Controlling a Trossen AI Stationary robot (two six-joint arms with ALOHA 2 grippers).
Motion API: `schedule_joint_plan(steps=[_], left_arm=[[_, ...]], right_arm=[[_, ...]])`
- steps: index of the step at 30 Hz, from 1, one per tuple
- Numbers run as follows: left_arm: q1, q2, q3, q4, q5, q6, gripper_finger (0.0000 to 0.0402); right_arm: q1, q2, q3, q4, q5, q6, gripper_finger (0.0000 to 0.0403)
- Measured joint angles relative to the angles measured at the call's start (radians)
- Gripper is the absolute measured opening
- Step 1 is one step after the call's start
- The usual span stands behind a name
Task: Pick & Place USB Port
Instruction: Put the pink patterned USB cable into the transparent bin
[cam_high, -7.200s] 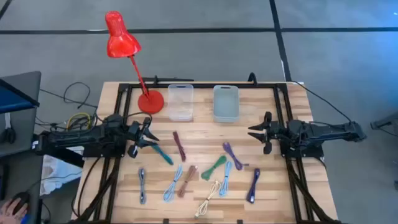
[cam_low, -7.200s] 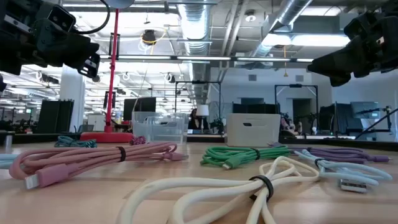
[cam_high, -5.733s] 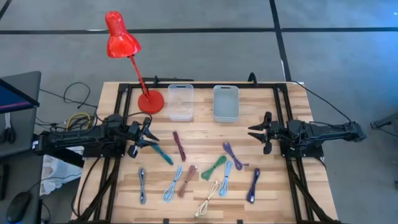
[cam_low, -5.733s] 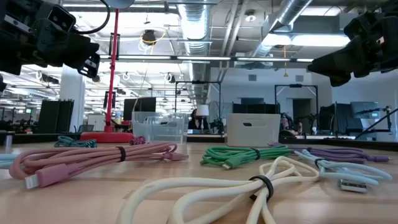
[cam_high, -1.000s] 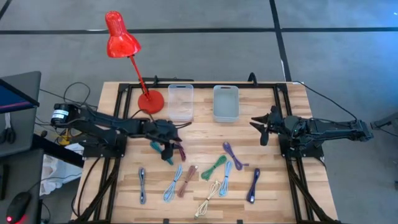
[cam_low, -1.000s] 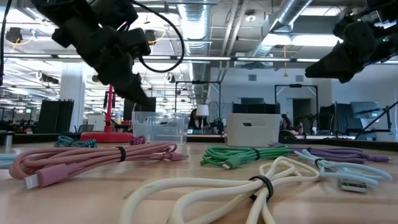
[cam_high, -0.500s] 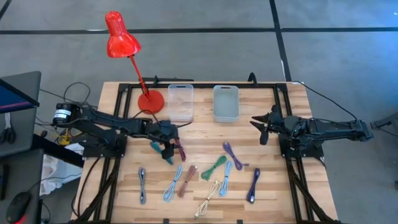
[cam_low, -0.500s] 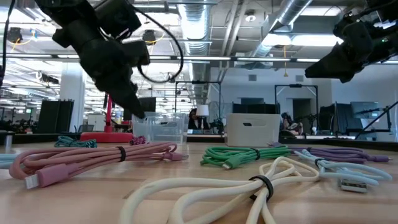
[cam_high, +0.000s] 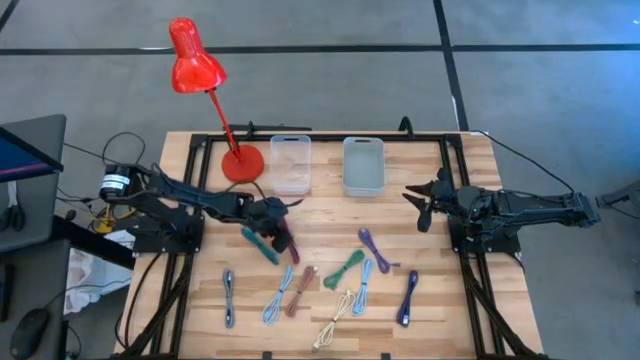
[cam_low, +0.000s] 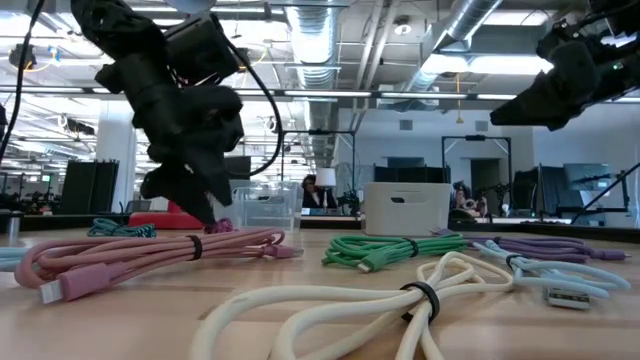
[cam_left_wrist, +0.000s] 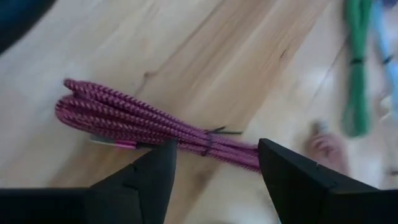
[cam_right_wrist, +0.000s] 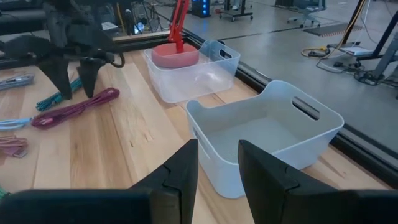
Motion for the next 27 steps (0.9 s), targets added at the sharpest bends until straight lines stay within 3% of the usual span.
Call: schedule_joint_plan(steps=[7,10,27], left_arm=[[0.041,-0.004,0.007,0.000,0.148,-0.230,0.0201],[0.048,-0.004,0.007,0.001,0.195,-0.254,0.0191],[0.057,-0.008,0.007,0.148,0.180,-0.247,0.0178]], right_arm=[[0.000,0.000,0.000,-0.064,0.002,0.001,0.0107],[0.000,0.000,0.000,-0.091,0.022,0.001,0.0107],[0.000,0.000,0.000,-0.101,0.022,0.001,0.0107]])
